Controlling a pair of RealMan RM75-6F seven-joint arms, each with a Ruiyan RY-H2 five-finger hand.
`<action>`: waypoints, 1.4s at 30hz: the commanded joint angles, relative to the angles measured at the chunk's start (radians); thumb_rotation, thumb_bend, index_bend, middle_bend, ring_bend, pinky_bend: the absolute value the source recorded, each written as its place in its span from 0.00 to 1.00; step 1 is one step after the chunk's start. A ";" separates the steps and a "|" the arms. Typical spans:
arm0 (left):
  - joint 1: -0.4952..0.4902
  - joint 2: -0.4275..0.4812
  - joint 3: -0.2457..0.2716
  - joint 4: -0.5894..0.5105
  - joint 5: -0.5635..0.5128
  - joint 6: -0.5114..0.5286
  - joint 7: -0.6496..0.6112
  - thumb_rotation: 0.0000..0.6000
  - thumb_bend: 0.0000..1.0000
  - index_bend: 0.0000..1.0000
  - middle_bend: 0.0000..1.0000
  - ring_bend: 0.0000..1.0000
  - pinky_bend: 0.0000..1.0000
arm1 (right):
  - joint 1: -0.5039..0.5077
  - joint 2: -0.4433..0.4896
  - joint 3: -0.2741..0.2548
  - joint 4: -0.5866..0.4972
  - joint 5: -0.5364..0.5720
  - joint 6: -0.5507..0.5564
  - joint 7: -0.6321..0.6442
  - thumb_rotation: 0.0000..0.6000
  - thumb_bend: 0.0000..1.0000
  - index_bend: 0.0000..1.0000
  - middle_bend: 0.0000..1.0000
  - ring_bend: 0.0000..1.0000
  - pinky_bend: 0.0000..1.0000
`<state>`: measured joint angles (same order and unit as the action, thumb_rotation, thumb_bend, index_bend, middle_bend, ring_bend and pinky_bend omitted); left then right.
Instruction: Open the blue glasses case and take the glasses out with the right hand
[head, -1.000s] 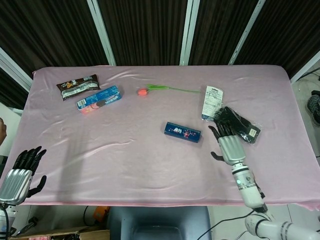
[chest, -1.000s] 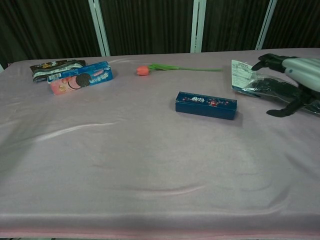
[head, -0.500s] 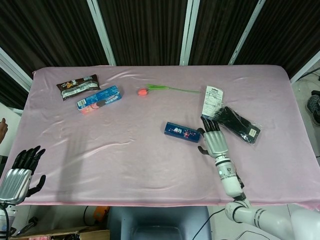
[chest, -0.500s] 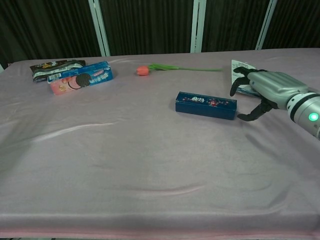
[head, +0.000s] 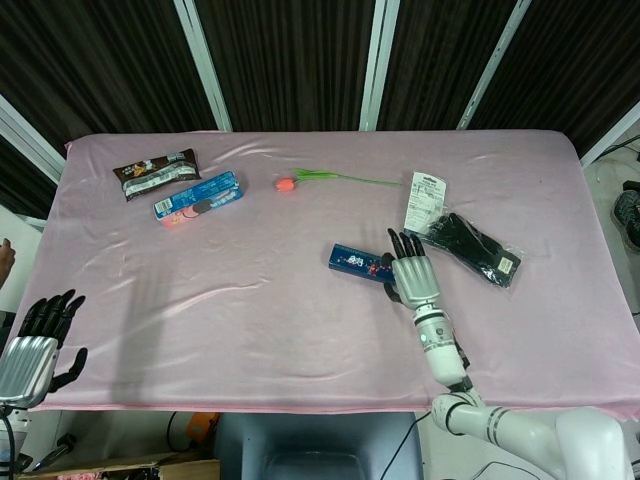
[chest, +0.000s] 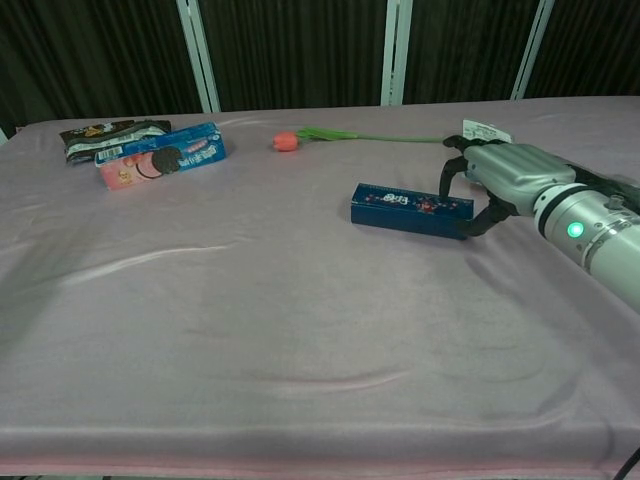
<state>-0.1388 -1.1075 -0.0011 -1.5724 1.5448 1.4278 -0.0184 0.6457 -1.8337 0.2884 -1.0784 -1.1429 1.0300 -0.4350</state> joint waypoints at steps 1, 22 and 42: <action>0.000 0.001 0.000 -0.001 -0.001 0.000 0.000 1.00 0.41 0.00 0.00 0.00 0.00 | 0.007 -0.006 -0.001 0.009 0.009 -0.005 -0.010 1.00 0.48 0.54 0.02 0.00 0.00; -0.001 0.002 -0.001 -0.002 -0.006 -0.005 0.005 1.00 0.41 0.00 0.00 0.00 0.00 | 0.035 -0.029 0.003 0.058 0.047 -0.012 -0.020 1.00 0.61 0.60 0.05 0.00 0.00; -0.002 -0.006 -0.008 0.002 -0.027 -0.014 0.026 1.00 0.41 0.00 0.00 0.00 0.00 | 0.196 -0.114 0.142 0.269 0.194 -0.080 -0.132 1.00 0.67 0.55 0.07 0.00 0.00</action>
<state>-0.1390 -1.1120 -0.0073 -1.5698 1.5222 1.4178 0.0033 0.7882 -1.9076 0.3892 -0.9053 -1.0031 0.9935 -0.5305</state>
